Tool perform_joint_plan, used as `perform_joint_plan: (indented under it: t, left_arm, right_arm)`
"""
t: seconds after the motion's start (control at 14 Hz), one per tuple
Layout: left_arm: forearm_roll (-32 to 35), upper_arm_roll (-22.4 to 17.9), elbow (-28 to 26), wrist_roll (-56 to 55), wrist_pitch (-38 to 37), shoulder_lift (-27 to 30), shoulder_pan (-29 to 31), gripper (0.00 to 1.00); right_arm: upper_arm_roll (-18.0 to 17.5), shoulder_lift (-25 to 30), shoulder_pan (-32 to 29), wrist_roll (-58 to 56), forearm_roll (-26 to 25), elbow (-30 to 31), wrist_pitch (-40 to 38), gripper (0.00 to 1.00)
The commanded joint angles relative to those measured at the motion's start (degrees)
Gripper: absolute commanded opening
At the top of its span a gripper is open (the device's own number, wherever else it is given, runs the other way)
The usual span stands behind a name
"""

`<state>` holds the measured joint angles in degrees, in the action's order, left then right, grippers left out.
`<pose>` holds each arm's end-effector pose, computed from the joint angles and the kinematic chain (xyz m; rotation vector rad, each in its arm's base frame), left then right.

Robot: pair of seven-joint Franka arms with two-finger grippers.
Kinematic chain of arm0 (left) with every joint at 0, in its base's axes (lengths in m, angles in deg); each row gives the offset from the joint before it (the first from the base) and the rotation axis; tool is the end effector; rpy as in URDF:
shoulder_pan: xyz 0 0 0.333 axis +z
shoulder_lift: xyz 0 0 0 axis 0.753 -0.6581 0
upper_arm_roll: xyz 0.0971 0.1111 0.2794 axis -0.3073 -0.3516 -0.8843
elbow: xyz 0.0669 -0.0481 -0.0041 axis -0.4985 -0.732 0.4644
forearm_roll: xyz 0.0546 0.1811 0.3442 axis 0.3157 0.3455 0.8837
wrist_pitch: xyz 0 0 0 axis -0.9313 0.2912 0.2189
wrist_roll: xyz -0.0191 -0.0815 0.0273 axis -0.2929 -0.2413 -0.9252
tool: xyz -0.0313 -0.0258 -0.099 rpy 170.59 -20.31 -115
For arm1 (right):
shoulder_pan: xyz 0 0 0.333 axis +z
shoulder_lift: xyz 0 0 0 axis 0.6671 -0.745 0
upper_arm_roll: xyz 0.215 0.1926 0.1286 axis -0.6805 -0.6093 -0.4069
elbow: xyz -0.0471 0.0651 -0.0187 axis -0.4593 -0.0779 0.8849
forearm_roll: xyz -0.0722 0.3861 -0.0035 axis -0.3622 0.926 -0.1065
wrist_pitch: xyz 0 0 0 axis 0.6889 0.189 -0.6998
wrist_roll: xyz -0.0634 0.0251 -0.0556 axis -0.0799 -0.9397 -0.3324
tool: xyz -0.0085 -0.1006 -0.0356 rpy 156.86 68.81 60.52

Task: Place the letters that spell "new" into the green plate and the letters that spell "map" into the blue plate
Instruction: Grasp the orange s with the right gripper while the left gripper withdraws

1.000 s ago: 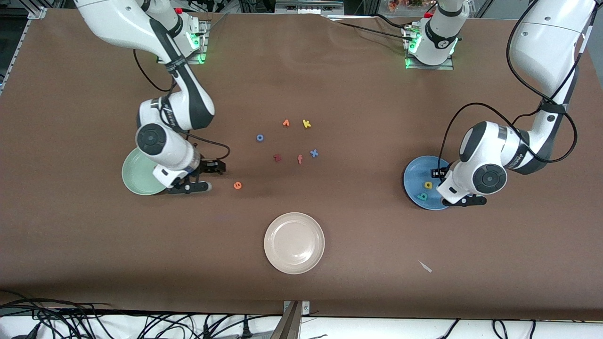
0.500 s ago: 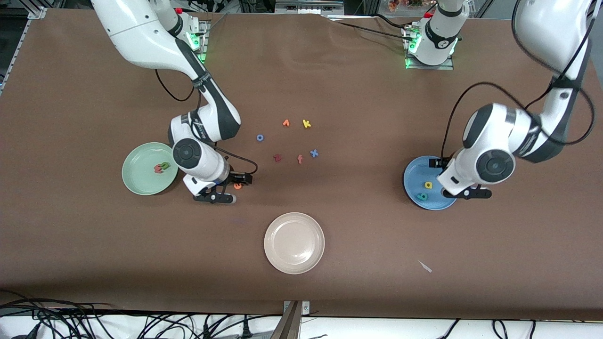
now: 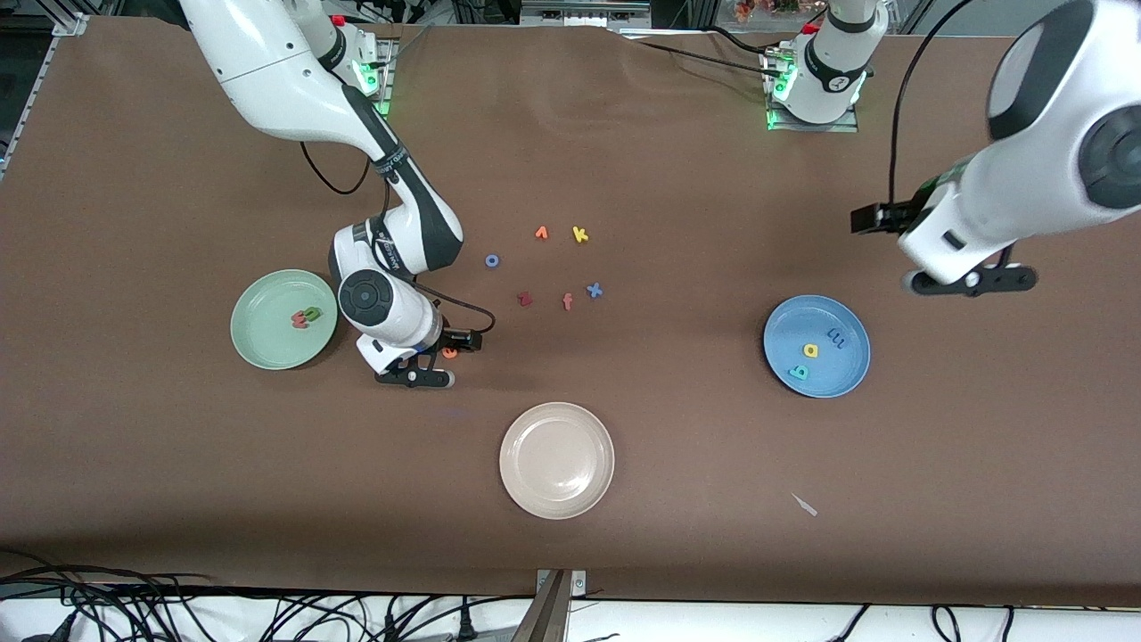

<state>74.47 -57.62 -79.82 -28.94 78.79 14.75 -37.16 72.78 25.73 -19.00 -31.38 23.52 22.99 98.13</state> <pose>0.5695 -0.1064 0.5609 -3.0126 -0.0852 0.5145 0.6052 0.2892 0.1837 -3.0700 0.1072 0.1344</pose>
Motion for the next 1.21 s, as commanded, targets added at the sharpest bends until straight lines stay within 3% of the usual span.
perform_joint_plan:
  t: [0.0,0.21,0.29,0.5,0.64,0.79,1.0,1.14]
  left_arm:
    - [-1.1,-0.1,3.4,1.2,-1.8,1.7,0.6,1.00]
    - [-0.8,-3.2,-1.0,5.5,4.3,6.5,-1.7,1.00]
    - [-1.9,-6.7,-2.5,7.4,5.4,7.5,-2.1,1.00]
    - [-7.6,-17.0,-15.3,9.1,16.5,16.3,-7.5,1.00]
    - [-11.0,-18.5,-20.1,9.2,19.3,19.6,-8.3,1.00]
    - [-10.5,-18.8,-20.2,9.3,19.3,19.8,-9.0,1.00]
    - [-7.1,-24.1,-19.0,9.2,18.9,19.3,-16.0,1.00]
    - [-7.1,-24.3,-18.8,9.2,18.9,19.1,-15.7,1.00]
  right_arm:
    - [0.0,-1.6,0.1,0.4,-0.6,-2.0,-0.3,0.79]
    - [0.0,-2.2,0.1,0.3,-0.6,-2.8,-0.3,0.75]
    - [0.0,-2.5,0.1,0.4,-0.6,-2.8,-0.3,0.70]
    - [0.1,-3.1,0.1,0.3,-0.5,-3.5,-0.3,0.58]
    - [0.1,-3.2,0.0,0.4,-0.5,-3.5,-0.3,0.52]
    - [0.1,-3.2,0.1,0.4,-0.6,-3.5,-0.3,0.45]
    - [0.1,-3.2,0.0,0.3,-0.6,-3.5,-0.3,0.32]
    - [0.1,-3.2,0.0,0.3,-0.6,-3.5,-0.3,0.26]
